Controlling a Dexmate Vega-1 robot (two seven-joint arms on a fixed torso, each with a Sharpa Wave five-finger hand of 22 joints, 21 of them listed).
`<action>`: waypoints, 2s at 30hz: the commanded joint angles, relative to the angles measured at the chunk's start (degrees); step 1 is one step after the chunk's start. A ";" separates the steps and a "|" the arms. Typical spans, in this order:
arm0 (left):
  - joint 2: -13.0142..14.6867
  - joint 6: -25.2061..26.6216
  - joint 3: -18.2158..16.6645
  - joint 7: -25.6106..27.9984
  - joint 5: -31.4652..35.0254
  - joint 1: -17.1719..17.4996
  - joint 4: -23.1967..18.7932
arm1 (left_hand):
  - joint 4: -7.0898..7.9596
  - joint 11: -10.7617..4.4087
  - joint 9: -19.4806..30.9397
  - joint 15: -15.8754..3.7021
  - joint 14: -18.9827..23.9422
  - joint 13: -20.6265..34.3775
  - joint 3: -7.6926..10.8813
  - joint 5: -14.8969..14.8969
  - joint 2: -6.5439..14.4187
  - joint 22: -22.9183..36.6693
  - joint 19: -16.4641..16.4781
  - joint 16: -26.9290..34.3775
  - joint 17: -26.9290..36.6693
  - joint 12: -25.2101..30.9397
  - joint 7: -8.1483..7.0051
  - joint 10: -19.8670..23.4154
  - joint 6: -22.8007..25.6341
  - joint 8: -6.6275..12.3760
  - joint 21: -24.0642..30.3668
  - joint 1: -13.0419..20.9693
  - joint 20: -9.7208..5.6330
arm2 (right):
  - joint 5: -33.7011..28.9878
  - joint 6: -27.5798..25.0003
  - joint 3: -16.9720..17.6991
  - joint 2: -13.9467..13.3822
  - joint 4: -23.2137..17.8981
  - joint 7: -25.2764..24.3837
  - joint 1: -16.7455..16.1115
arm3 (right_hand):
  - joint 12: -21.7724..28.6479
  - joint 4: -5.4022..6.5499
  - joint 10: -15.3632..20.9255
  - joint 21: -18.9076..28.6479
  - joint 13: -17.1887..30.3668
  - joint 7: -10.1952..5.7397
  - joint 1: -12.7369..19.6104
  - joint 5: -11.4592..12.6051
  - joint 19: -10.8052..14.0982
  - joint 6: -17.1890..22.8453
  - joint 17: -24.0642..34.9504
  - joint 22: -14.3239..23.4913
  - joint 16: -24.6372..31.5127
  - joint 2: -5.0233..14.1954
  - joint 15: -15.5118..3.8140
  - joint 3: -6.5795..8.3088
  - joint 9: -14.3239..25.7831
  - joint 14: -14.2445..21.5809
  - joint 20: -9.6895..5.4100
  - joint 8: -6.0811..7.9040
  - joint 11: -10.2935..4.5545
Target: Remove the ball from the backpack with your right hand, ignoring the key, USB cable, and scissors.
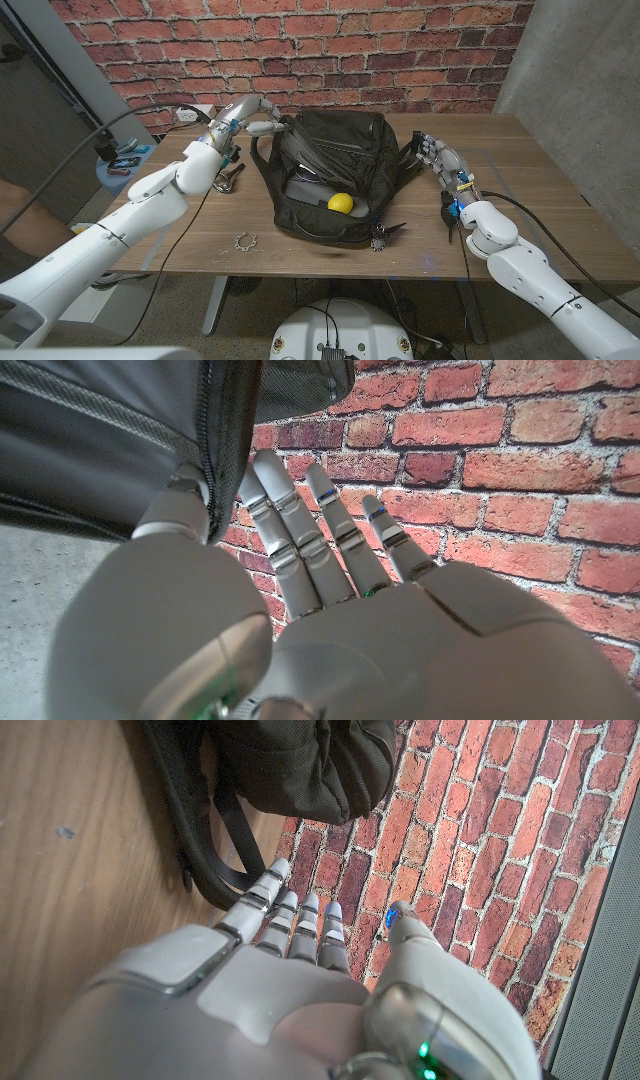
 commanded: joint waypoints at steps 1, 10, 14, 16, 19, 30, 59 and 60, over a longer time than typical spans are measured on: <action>-0.67 1.66 0.48 -2.42 -3.87 -1.46 0.15 | 0.13 0.08 0.10 -0.11 -0.34 0.21 0.03 0.48 7.36 0.08 -0.11 -0.14 0.02 -0.21 0.14 0.40 0.36 -0.16 -0.26 7.47 -0.06 | -2.43 -1.84 0.83 -1.69 -4.24 -2.51 -2.83 | 0.06 -0.14 0.53 0.40 0.32 0.50 0.61 0.39 0.60 0.45 0.19 0.14 0.29 0.01 0.52 0.51 0.16 0.34 -0.59 0.14 0.59; -1.34 2.99 1.07 -3.86 -6.65 -2.94 0.32 | 0.10 0.07 0.15 -0.22 0.02 0.56 -0.09 0.62 7.45 0.08 -0.22 0.23 0.20 -0.41 0.24 0.33 0.29 -0.50 -0.33 7.54 0.12 | -4.66 -2.49 0.97 -2.04 -6.59 -4.18 -4.57 | 0.09 -0.26 0.61 0.39 0.32 0.49 0.80 0.40 0.68 0.63 0.15 0.12 0.28 0.05 0.52 0.62 0.16 0.38 -0.59 0.20 0.53; -1.68 3.23 1.56 -4.47 -7.51 -4.05 1.01 | 0.13 0.06 0.17 -0.16 -0.02 0.73 -0.11 0.70 7.47 0.08 -0.28 0.26 0.21 -0.48 0.30 0.35 0.27 -0.64 -0.37 7.50 0.20 | -5.28 -3.27 1.49 -2.53 -8.32 -5.10 -5.96 | 0.12 -0.14 0.71 0.38 0.32 0.53 0.67 0.36 0.71 0.69 0.20 0.12 0.33 0.05 0.64 0.57 0.16 0.45 -0.55 0.21 0.69; -1.81 3.09 1.94 -4.61 -7.56 -4.73 1.47 | 0.12 0.05 0.17 -0.15 -0.05 0.79 -0.14 0.72 7.46 0.08 -0.28 0.27 0.22 -0.49 0.34 0.38 0.30 -0.68 -0.37 7.49 0.21 | -5.62 -3.75 1.80 -2.81 -9.20 -5.59 -6.68 | 0.12 -0.09 0.71 0.39 0.33 0.55 0.61 0.34 0.76 0.70 0.21 0.12 0.36 0.04 0.71 0.54 0.17 0.48 -0.50 0.22 0.69; -1.96 3.03 2.37 -4.75 -7.69 -5.45 1.91 | 0.15 0.05 0.19 -0.15 -0.07 0.92 -0.18 0.76 7.50 0.08 -0.31 0.32 0.27 -0.53 0.37 0.41 0.34 -0.77 -0.39 7.47 0.28 | -5.89 -4.35 2.19 -3.07 -10.26 -6.07 -7.58 | 0.14 -0.03 0.76 0.39 0.33 0.58 0.53 0.33 0.76 0.73 0.23 0.11 0.36 0.04 0.70 0.51 0.17 0.48 -0.47 0.22 0.65; -3.04 3.10 4.13 -6.05 -8.75 -8.35 3.95 | 0.05 0.09 0.23 -0.25 -0.11 1.32 -0.23 0.91 7.53 0.09 -0.29 0.45 0.35 -0.70 0.45 0.39 0.41 -1.06 -0.40 7.64 0.33 | -7.47 -7.54 2.87 -4.68 -14.41 -6.98 -9.77 | 0.15 -0.03 0.83 0.35 0.33 0.54 0.59 0.33 0.77 0.80 0.24 0.10 0.37 0.09 0.59 0.57 0.17 0.48 -0.44 0.23 0.52; -5.96 3.11 4.47 -5.76 -14.74 -11.93 8.00 | 0.17 0.17 0.33 -0.20 0.00 2.40 -0.47 1.31 7.84 0.11 -0.47 0.92 0.75 -1.06 0.79 0.31 0.47 -1.79 -0.50 7.64 0.55 | -13.07 -16.65 5.91 -8.04 -24.85 -11.51 -17.94 | 0.52 -0.39 1.98 0.49 0.34 0.47 1.13 0.37 1.48 2.07 0.14 0.10 0.63 0.04 0.52 0.83 0.17 1.34 -0.37 0.61 0.66; -6.21 3.16 4.53 -5.92 -15.08 -12.30 8.26 | 0.15 0.16 0.34 -0.18 0.00 2.46 -0.46 1.34 7.82 0.11 -0.48 0.89 0.72 -1.07 0.80 0.33 0.54 -1.80 -0.51 7.65 0.55 | -14.11 -17.62 5.94 -8.47 -25.88 -12.20 -18.57 | 0.53 -0.43 2.02 0.49 0.34 0.45 1.18 0.37 1.49 2.08 0.12 0.10 0.62 0.03 0.47 0.85 0.17 1.34 -0.35 0.60 0.53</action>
